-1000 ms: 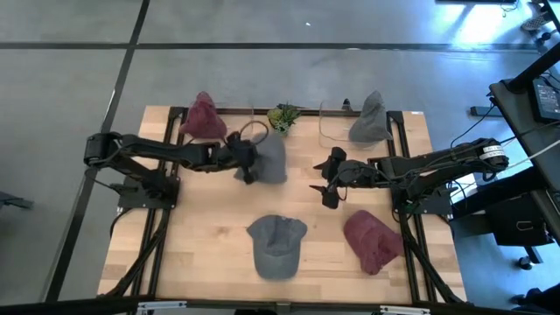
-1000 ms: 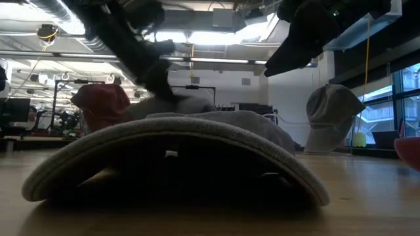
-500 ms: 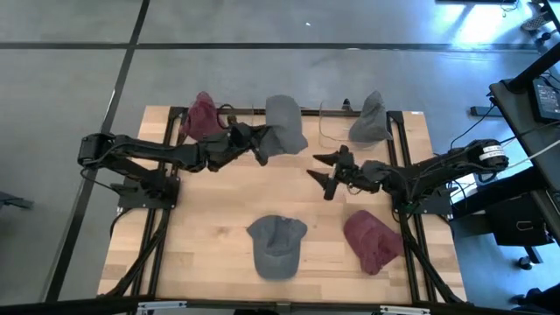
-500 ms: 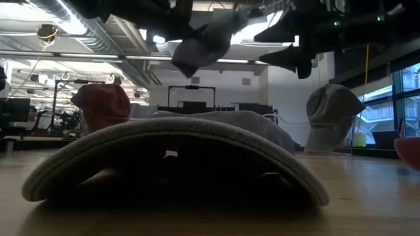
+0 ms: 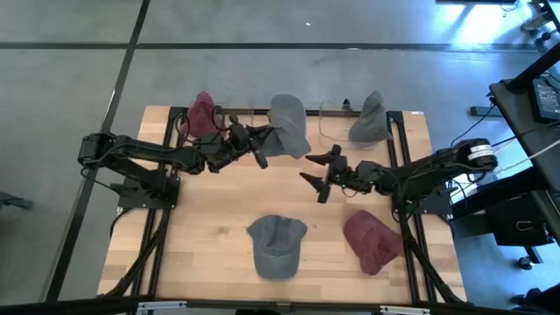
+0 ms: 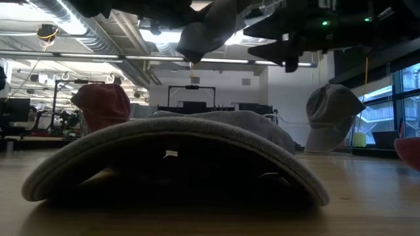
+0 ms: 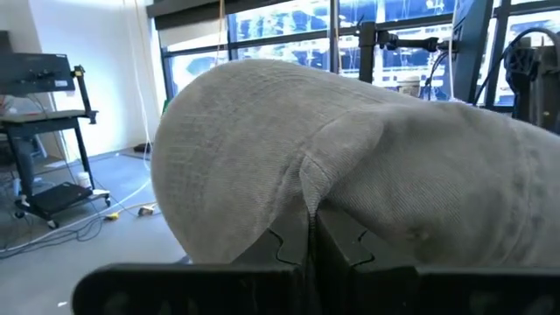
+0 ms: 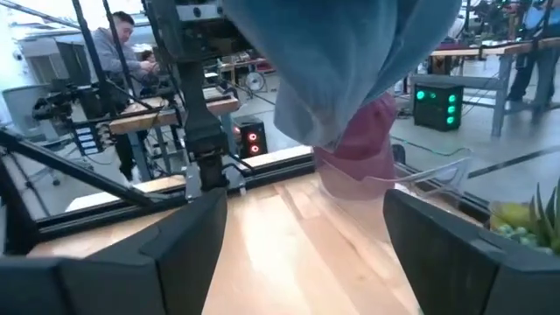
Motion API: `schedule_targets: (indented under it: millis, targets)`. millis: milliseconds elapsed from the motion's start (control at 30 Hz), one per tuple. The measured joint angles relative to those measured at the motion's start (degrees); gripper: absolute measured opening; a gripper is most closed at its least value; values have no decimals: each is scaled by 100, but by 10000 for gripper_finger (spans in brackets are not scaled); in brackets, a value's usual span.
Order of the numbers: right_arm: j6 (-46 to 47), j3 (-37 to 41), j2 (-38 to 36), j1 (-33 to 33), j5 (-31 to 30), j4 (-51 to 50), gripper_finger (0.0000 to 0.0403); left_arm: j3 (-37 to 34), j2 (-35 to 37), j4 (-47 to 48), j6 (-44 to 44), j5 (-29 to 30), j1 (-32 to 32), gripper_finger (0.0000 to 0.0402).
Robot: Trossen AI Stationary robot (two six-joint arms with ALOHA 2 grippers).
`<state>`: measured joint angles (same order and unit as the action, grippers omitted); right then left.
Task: Pick & Place hat
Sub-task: Put the top gray cap into the right transparent bin
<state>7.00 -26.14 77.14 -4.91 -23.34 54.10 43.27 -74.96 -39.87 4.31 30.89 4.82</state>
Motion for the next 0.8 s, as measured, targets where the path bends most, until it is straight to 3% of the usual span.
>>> schedule_targets:
  millis: [233, 400, 533, 800]
  targets:
    - [-1170, -769, 1021, -63, -12, 0, 306, 0, 0, -83, 151, 94, 4, 4]
    - [-799, -1297, 1613, -49, -557, 217, 306, 0, 0, -194, 240, 62, 4, 3]
    - [-768, -1487, 1972, 13, -607, 895, 306, 0, 0, -247, 250, 3, 4, 3]
    - [-892, -1424, 2088, 44, -841, 1963, 306, 0, 0, -324, 348, 40, 4, 3]
